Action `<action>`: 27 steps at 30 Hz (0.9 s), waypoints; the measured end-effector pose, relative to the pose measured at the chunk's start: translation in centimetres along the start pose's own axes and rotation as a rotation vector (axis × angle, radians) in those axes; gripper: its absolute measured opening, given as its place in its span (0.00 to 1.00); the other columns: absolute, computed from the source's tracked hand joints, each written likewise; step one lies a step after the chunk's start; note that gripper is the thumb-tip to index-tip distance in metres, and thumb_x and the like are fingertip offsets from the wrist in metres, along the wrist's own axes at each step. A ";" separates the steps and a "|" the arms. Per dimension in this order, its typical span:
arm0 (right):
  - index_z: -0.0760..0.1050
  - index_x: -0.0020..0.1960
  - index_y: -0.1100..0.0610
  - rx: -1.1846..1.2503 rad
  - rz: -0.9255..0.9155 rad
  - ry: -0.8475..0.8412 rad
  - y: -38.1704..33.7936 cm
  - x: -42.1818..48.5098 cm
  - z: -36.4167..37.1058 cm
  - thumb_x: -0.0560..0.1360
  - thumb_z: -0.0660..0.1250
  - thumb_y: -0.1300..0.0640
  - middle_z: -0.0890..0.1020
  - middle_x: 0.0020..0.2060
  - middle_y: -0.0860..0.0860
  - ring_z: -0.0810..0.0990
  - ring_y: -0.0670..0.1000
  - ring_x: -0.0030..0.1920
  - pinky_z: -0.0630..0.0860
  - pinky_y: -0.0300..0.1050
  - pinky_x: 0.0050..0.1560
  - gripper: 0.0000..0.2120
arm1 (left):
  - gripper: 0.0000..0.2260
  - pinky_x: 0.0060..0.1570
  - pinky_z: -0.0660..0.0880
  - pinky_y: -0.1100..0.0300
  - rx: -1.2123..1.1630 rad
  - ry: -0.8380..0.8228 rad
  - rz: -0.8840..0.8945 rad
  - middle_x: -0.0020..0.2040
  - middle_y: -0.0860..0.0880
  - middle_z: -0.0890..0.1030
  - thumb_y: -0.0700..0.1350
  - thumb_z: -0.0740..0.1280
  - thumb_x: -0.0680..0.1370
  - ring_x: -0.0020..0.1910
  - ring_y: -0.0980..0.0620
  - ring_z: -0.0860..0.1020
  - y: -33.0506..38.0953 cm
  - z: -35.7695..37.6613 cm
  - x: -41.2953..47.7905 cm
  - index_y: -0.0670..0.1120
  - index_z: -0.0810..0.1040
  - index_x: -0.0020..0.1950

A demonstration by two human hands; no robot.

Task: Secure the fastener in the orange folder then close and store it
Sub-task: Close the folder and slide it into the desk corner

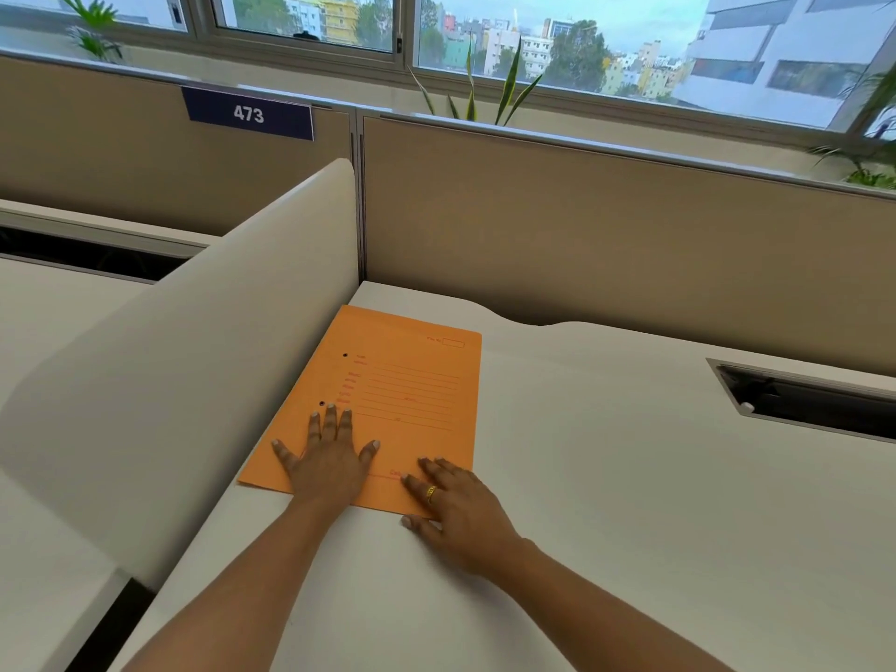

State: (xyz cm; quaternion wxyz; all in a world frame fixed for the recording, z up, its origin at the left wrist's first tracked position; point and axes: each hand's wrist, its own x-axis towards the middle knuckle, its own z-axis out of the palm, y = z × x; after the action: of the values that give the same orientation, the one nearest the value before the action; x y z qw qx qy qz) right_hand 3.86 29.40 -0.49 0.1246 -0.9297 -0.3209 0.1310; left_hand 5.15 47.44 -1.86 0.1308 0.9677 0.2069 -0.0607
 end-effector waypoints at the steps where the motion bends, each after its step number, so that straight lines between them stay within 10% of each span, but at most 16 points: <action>1: 0.56 0.73 0.49 0.011 0.004 0.013 0.0 0.1 0.1 0.58 0.30 0.30 0.56 0.76 0.52 0.53 0.53 0.75 0.50 0.51 0.75 0.48 | 0.30 0.69 0.41 0.32 -0.001 0.005 0.000 0.78 0.50 0.44 0.61 0.47 0.79 0.77 0.50 0.42 -0.1 0.0 0.0 0.49 0.43 0.76; 10: 0.55 0.73 0.48 0.010 0.011 0.003 -0.2 1.5 0.2 0.60 0.29 0.32 0.55 0.76 0.51 0.51 0.52 0.76 0.49 0.52 0.75 0.47 | 0.30 0.71 0.42 0.36 0.005 0.085 0.036 0.78 0.48 0.47 0.61 0.47 0.79 0.77 0.48 0.45 -0.7 0.3 0.6 0.48 0.46 0.76; 15: 0.55 0.73 0.50 -0.037 0.037 -0.024 0.5 4.0 -0.2 0.79 0.50 0.44 0.54 0.76 0.54 0.51 0.54 0.76 0.51 0.54 0.75 0.24 | 0.29 0.72 0.42 0.39 0.000 0.104 0.055 0.78 0.48 0.47 0.61 0.47 0.79 0.77 0.48 0.45 -0.9 0.4 1.1 0.49 0.47 0.76; 27: 0.52 0.74 0.54 -0.069 0.112 -0.082 2.9 10.0 -2.5 0.81 0.50 0.50 0.51 0.76 0.57 0.49 0.58 0.76 0.51 0.59 0.74 0.23 | 0.29 0.73 0.43 0.41 -0.008 0.105 0.103 0.78 0.47 0.48 0.60 0.48 0.79 0.77 0.48 0.45 -1.2 0.1 4.0 0.48 0.48 0.76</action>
State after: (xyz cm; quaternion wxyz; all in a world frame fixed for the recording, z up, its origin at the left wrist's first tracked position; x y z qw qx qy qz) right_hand 13.89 33.15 -0.68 0.0719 -0.9438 -0.2775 0.1646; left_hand 8.25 50.03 -2.97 0.1269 0.9783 0.1635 -0.0022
